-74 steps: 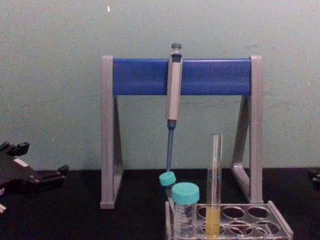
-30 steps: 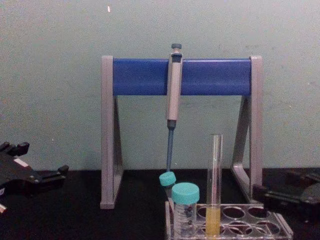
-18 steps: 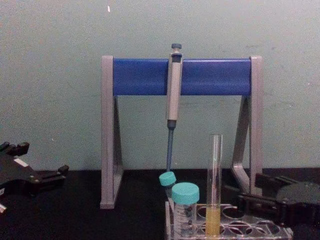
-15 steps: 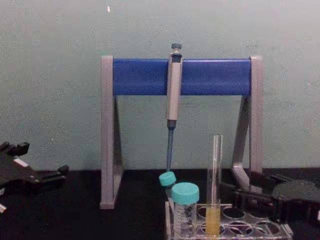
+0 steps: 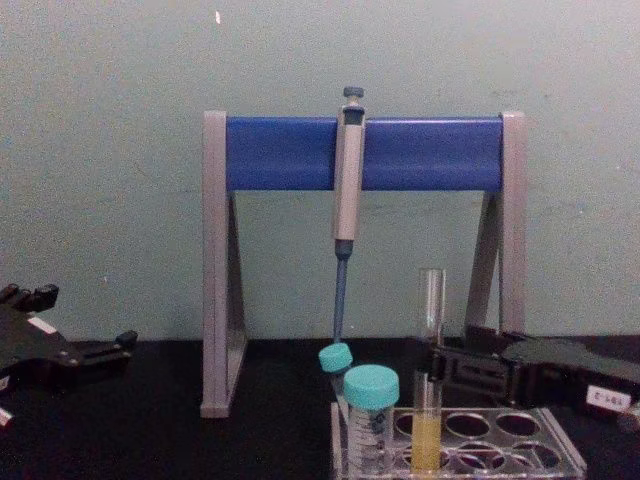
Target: Pick up the test tube from the test tube rack, shake it, then place it back into the test tube rack.
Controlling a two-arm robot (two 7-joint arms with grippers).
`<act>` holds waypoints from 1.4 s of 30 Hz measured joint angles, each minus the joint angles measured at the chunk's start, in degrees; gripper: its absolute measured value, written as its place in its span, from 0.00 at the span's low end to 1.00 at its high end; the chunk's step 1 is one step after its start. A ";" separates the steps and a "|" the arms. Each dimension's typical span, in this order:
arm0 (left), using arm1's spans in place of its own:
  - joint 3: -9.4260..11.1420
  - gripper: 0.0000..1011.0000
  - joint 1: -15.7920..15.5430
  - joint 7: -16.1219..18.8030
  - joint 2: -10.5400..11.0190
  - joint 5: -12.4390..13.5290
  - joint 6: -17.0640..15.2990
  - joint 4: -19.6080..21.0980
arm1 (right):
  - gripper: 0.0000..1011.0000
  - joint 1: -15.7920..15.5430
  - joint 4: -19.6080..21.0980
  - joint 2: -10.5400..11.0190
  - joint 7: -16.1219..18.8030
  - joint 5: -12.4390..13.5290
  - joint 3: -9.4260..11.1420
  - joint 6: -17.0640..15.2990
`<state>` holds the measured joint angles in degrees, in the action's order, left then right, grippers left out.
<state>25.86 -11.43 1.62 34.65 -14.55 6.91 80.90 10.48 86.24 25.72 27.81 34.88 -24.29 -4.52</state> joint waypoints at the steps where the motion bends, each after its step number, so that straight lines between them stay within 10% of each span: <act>1: 0.00 0.99 0.00 0.00 0.00 0.00 0.00 0.00 | 0.99 0.27 -0.25 -0.10 -0.01 0.01 -0.10 -0.10; 42: 0.00 0.99 0.00 0.00 0.00 0.00 0.00 0.00 | 0.90 4.14 -3.41 -1.06 -0.51 -1.92 -2.39 -0.89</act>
<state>25.86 -11.43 1.62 34.65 -14.55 6.91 80.90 14.62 82.83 24.66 27.30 32.96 -26.68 -5.41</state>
